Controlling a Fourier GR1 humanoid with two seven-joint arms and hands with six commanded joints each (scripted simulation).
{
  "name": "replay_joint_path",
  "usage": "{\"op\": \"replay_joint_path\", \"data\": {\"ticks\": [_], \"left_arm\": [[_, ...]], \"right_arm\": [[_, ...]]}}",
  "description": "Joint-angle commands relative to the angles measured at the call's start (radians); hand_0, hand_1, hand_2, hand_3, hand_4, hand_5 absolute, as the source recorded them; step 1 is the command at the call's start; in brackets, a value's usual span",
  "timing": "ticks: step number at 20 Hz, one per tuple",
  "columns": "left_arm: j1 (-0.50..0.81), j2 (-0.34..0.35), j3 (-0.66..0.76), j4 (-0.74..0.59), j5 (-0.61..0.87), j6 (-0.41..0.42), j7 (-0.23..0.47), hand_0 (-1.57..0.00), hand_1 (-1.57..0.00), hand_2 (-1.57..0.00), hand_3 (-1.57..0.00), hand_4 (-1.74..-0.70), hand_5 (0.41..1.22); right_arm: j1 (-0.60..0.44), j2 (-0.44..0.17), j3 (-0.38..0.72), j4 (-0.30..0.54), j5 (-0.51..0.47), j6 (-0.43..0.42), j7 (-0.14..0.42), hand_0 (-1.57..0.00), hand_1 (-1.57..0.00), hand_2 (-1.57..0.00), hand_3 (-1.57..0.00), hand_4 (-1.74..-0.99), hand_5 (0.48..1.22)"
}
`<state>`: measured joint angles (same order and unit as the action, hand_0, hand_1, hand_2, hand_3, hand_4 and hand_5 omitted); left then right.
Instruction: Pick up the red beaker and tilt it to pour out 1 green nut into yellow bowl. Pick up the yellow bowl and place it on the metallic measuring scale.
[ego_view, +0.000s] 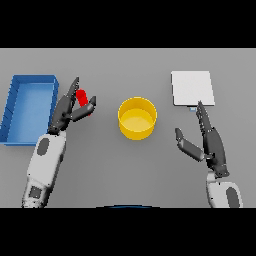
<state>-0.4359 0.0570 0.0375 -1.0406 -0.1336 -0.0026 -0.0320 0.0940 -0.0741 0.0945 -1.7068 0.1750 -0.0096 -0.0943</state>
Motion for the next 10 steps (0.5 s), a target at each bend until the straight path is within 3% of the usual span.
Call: {"op": "replay_joint_path", "data": {"ticks": [1,4,8,10], "left_arm": [[-0.011,0.001,0.005,0.023,-0.001,0.0,-0.013,0.0,0.0,0.0,0.0,-1.31,0.704],[-0.043,-0.008,0.004,0.064,-0.005,-0.002,-0.011,0.0,0.0,0.0,0.0,-1.32,0.708],[-0.079,-0.008,0.024,0.117,0.002,-0.001,-0.08,0.0,0.0,0.0,0.0,-1.36,0.735],[-0.086,-0.023,0.036,0.131,0.013,0.012,-0.088,-0.08,-0.08,-0.12,-0.08,-1.42,0.77]], "right_arm": [[-0.001,0.003,-0.004,0.003,-0.01,0.002,0.003,0.0,0.0,0.0,0.0,-1.332,0.685],[-0.008,0.006,-0.005,0.009,-0.007,-0.002,0.016,0.0,0.0,0.0,0.0,-1.32,0.683],[-0.004,0.0,-0.006,-0.005,-0.007,-0.002,0.014,0.0,0.0,0.0,0.0,-1.298,0.682],[0.002,-0.002,-0.003,-0.001,0.004,-0.006,0.001,0.0,0.0,0.0,0.0,-1.291,0.684]]}}
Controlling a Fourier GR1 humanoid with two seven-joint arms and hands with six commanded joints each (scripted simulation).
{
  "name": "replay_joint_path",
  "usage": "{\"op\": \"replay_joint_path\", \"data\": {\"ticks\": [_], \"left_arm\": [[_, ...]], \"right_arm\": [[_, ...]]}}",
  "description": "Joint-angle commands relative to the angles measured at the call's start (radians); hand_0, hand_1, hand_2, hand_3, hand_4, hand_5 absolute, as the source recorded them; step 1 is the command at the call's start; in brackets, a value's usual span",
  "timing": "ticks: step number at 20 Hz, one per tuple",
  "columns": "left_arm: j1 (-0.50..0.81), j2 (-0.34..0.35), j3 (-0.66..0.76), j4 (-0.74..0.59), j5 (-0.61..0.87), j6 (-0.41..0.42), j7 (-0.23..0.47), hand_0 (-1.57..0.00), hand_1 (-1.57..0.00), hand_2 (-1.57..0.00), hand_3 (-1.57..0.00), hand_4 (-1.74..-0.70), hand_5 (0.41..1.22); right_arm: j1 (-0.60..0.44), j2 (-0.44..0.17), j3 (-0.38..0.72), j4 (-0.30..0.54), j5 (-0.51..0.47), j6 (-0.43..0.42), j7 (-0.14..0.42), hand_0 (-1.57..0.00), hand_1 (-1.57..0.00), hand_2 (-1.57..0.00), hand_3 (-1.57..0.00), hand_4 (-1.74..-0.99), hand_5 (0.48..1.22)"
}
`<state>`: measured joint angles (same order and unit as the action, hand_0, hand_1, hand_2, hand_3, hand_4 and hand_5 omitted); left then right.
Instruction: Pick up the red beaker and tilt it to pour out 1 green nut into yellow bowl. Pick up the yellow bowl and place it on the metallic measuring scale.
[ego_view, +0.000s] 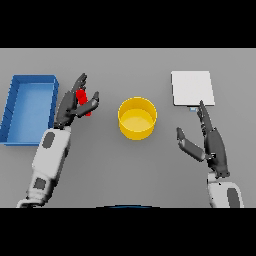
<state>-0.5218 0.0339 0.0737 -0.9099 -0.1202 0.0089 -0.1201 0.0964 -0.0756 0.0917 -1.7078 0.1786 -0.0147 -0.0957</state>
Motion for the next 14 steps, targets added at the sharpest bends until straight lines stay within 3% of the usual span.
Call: {"op": "replay_joint_path", "data": {"ticks": [1,3,6,8,11,14], "left_arm": [[-0.015,-0.014,0.008,0.005,0.008,0.013,0.017,-0.25,-0.28,-0.31,-0.22,-1.44,0.795],[-0.027,-0.02,0.015,0.029,-0.007,0.055,0.019,-0.68,-0.7,-0.71,-0.71,-1.44,0.949],[-0.034,-0.029,0.002,0.05,-0.048,0.088,-0.012,-1.12,-1.13,-1.13,-1.13,-1.44,1.082],[-0.037,-0.034,0.013,0.069,-0.049,0.088,-0.054,-1.28,-1.29,-1.29,-1.29,-1.45,1.132],[-0.054,-0.034,0.024,0.07,-0.035,0.114,-0.072,-1.42,-1.42,-1.43,-1.43,-1.59,1.123],[-0.05,-0.029,0.008,0.03,-0.014,0.113,-0.073,-1.49,-1.5,-1.5,-1.5,-1.66,1.108]], "right_arm": [[-0.009,-0.002,-0.004,0.0,-0.004,0.001,0.01,0.0,0.0,0.0,0.0,-1.289,0.684],[0.0,-0.002,0.0,-0.003,-0.002,0.003,0.01,0.0,0.0,0.0,0.0,-1.285,0.683],[-0.006,0.0,-0.007,0.001,-0.01,0.002,0.012,0.0,0.0,0.0,0.0,-1.29,0.684],[-0.013,0.007,0.002,0.002,-0.004,0.001,0.013,0.0,0.0,0.0,0.0,-1.293,0.682],[-0.013,0.003,0.002,0.021,-0.002,0.006,-0.005,0.0,0.0,0.0,0.0,-1.296,0.682],[-0.025,0.004,0.008,0.026,0.008,0.006,-0.004,0.0,0.0,0.0,0.0,-1.274,0.674]]}}
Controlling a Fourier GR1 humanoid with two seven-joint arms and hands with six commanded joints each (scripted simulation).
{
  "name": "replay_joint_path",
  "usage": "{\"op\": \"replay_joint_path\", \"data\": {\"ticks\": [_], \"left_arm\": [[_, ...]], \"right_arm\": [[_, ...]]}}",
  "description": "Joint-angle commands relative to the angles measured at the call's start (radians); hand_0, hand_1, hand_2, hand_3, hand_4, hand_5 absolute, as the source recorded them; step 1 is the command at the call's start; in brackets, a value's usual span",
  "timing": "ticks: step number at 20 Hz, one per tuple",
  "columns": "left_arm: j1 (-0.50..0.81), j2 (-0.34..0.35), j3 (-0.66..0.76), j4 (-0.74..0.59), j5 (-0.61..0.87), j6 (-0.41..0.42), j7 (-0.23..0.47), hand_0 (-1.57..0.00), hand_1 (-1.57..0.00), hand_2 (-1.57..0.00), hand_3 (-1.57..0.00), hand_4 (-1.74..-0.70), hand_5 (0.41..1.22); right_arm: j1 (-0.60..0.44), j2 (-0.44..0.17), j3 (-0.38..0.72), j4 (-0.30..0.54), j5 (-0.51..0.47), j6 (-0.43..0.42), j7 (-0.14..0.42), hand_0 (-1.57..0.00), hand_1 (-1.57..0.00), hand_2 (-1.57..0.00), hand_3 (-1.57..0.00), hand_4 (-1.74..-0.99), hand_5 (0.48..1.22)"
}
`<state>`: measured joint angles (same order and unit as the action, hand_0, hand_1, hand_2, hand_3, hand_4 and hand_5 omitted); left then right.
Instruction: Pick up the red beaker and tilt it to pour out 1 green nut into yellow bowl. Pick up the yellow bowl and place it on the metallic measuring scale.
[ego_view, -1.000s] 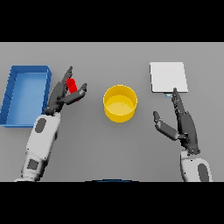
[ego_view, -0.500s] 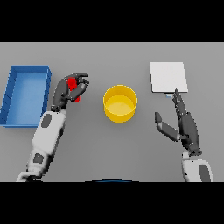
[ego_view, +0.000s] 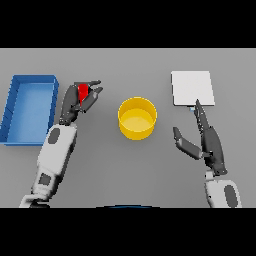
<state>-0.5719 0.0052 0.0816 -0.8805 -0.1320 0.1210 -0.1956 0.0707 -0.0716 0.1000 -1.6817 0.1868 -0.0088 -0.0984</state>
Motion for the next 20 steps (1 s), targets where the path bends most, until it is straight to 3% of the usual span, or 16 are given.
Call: {"op": "replay_joint_path", "data": {"ticks": [1,4,9,15,20], "left_arm": [[0.0,0.007,-0.005,-0.021,0.0,0.009,0.001,-1.51,-1.51,-1.51,-1.51,-1.68,1.103],[0.003,0.019,-0.042,-0.092,-0.002,0.028,0.013,-1.54,-1.54,-1.54,-1.54,-1.71,1.097],[-0.054,0.115,-0.208,-0.162,-0.143,-0.016,0.161,-1.56,-1.56,-1.56,-1.56,-1.73,1.119],[-0.04,0.175,-0.327,-0.227,-0.196,-0.059,0.203,-1.56,-1.56,-1.56,-1.56,-1.73,1.113],[-0.148,0.257,-0.519,-0.204,-0.41,-0.081,0.273,-1.57,-1.57,-1.57,-1.57,-1.74,1.137]], "right_arm": [[0.001,0.003,0.006,-0.002,0.013,-0.008,0.003,0.0,0.0,0.0,0.0,-1.263,0.671],[0.015,0.0,0.005,-0.003,0.013,-0.006,-0.02,0.0,0.0,0.0,0.0,-1.255,0.672],[0.011,0.003,0.023,-0.011,0.062,-0.031,-0.011,0.0,0.0,0.0,0.0,-1.245,0.688],[0.029,0.001,0.03,-0.043,0.061,-0.024,0.01,0.0,0.0,0.0,0.0,-1.243,0.71],[0.035,-0.001,0.028,-0.047,0.048,-0.013,0.004,0.0,0.0,0.0,0.0,-1.266,0.72]]}}
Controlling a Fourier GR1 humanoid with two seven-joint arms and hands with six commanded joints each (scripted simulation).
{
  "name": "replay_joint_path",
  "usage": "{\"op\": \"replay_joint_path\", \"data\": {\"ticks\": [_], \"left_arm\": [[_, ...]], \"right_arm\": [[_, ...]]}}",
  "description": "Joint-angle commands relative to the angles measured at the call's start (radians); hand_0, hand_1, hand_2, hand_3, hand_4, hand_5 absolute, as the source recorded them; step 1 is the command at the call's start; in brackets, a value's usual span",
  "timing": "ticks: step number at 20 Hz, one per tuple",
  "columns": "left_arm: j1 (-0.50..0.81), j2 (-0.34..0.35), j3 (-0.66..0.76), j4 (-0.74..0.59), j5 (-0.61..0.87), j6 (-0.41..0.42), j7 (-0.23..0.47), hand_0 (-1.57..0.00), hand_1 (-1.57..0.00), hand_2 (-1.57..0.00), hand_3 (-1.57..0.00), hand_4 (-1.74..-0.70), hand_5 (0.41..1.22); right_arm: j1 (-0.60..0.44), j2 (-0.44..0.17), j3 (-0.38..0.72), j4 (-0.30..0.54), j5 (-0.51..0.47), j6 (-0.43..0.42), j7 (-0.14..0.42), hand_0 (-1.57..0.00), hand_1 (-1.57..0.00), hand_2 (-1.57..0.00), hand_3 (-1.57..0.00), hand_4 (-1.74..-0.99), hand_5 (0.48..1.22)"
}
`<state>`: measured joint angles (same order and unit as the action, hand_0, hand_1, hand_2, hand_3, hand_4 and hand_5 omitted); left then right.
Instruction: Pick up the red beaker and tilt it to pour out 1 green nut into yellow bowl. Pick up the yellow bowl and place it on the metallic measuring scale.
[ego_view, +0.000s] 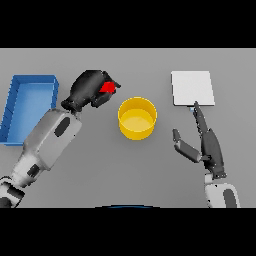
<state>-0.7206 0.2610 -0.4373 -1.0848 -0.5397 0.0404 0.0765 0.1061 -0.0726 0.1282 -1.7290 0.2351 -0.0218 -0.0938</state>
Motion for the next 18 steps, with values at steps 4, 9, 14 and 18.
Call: {"op": "replay_joint_path", "data": {"ticks": [4,9,14,18], "left_arm": [[-0.094,0.028,-0.141,0.071,-0.142,-0.037,0.002,-1.57,-1.57,-1.57,-1.57,-1.74,1.177],[-0.243,0.048,-0.291,0.176,-0.261,-0.143,-0.047,-1.57,-1.57,-1.57,-1.57,-1.61,1.206],[-0.37,0.03,-0.421,0.246,-0.317,-0.267,-0.082,-1.57,-1.57,-1.57,-1.57,-1.69,1.216],[-0.441,0.011,-0.529,0.292,-0.371,-0.322,-0.083,-1.57,-1.57,-1.57,-1.57,-1.72,1.219]], "right_arm": [[-0.002,0.002,-0.004,0.007,-0.01,0.004,-0.001,0.0,0.0,0.0,0.0,-1.268,0.722],[-0.005,0.008,-0.011,0.022,-0.01,-0.005,-0.015,0.0,0.0,0.0,0.0,-1.258,0.697],[-0.016,0.024,-0.012,0.026,-0.007,-0.023,0.001,0.0,0.0,0.0,0.0,-1.22,0.657],[-0.015,0.021,-0.011,0.026,0.013,-0.038,-0.01,0.0,0.0,0.0,0.0,-1.195,0.647]]}}
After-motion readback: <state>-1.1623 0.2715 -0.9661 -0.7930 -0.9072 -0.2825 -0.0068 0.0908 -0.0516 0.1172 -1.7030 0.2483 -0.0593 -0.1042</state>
